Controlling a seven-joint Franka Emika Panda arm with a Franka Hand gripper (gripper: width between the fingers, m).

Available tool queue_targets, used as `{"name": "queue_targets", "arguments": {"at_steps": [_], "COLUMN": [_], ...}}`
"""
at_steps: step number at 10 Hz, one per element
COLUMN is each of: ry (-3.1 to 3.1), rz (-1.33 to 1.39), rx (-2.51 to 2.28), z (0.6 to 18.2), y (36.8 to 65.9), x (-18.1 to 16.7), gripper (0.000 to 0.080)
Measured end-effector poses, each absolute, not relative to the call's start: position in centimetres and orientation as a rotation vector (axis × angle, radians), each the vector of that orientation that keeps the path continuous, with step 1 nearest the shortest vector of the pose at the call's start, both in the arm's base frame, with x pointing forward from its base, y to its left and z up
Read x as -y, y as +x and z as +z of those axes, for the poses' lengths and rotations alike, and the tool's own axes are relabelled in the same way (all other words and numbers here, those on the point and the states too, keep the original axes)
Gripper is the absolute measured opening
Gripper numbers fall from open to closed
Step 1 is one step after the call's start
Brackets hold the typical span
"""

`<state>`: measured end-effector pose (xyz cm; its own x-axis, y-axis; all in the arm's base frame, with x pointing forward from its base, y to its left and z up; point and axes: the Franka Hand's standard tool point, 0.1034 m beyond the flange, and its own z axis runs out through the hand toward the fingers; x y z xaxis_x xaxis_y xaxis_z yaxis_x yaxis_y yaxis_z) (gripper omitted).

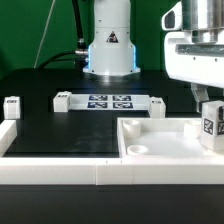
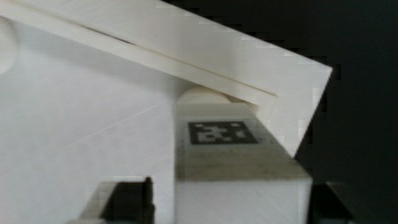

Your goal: Assemble one leg

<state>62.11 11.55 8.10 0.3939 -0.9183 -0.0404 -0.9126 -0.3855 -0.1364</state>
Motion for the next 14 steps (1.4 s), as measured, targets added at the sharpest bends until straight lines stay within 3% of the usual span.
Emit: {"name": "queue_targets", "arguments": {"at_steps": [2,3,10,14], "ry": [-2.584,-2.659,-3.074,-3.093], "rz": [-0.092,-0.097,-0.145,-0.182], "rx": [-1.509,-1.388,-0.038,0.189], "z": [8.2,8.2,8.3,8.2], "y": [62.4,62.3,63.0,63.0], "x": [-11.9,-12.5,-11.2,-11.1], "gripper": [0.0619,0.064,0.0649,0.0649]}}
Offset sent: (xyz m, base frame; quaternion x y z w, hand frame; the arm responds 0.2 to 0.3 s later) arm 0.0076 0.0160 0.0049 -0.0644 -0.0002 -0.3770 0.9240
